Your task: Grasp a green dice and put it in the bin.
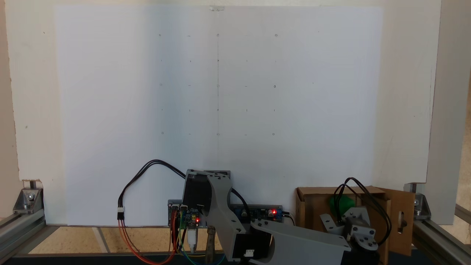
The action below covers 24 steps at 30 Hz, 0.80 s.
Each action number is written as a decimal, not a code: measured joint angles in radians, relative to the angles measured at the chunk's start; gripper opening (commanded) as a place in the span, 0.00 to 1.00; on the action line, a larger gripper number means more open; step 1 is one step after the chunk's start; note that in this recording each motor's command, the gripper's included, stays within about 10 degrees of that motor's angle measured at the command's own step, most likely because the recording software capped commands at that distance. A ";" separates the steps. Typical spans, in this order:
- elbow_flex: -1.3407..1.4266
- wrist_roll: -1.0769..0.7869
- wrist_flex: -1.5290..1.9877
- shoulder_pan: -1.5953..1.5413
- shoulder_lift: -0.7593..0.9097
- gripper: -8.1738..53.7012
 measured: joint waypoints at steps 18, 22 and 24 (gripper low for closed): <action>0.110 0.515 -0.014 -0.856 0.565 0.87; 0.305 0.607 -0.071 -1.141 0.627 0.86; 0.439 0.611 -0.172 -1.290 0.670 0.85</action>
